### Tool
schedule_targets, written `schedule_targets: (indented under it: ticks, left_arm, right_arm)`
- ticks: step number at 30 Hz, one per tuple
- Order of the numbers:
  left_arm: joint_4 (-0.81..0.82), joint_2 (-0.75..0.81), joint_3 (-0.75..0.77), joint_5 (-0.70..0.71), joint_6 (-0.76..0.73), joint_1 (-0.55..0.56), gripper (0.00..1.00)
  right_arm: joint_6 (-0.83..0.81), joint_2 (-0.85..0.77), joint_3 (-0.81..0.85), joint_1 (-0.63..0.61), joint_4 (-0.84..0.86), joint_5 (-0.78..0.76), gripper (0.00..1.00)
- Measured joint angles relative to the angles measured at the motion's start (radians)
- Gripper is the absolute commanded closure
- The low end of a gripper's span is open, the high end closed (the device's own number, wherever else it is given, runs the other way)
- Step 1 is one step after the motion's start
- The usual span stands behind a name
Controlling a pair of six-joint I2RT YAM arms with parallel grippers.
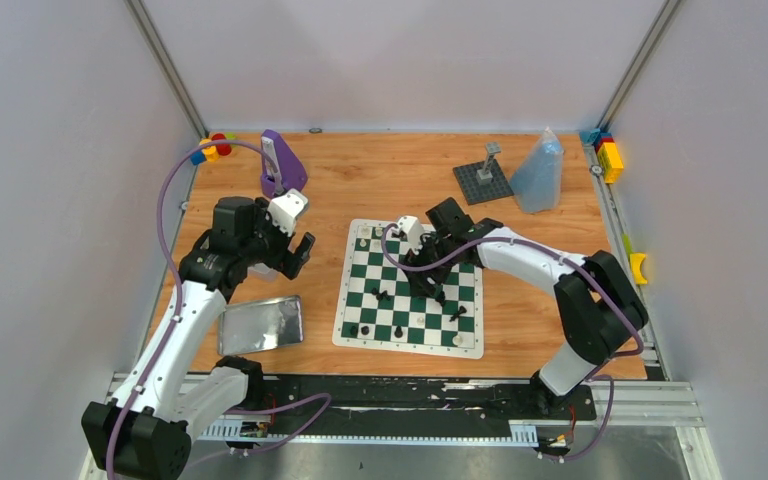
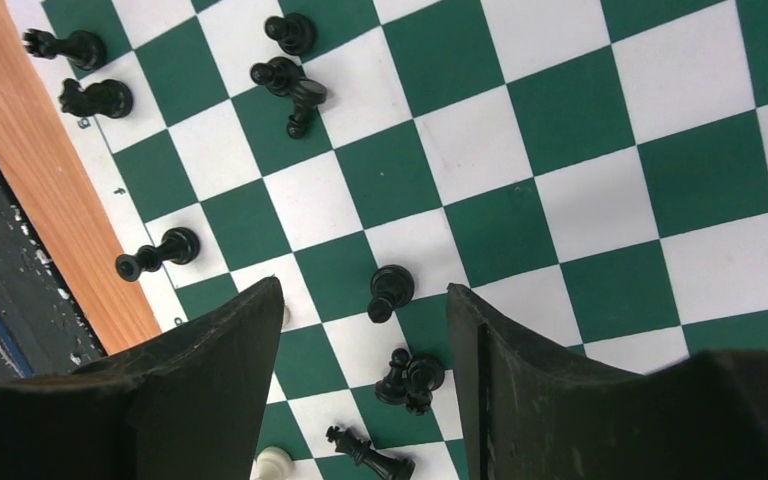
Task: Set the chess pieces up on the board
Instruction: Pick up the chess piece from the chessboard.
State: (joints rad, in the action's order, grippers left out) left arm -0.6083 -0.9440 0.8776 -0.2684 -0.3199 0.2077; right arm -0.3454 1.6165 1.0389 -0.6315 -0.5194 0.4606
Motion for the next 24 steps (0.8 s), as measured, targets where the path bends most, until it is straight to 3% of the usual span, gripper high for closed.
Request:
schedule_targets:
  ticks: [17,24]
  left_arm:
    - [0.006,0.0,-0.006,-0.008,0.0,0.0,0.0]
    - [0.006,0.0,-0.006,-0.008,0.0,0.0,0.0]
  right_arm:
    - [0.005,0.066,0.004,0.0,-0.018,-0.041,0.59]
    - [0.004,0.071,0.004,0.0,-0.022,-0.04,0.75]
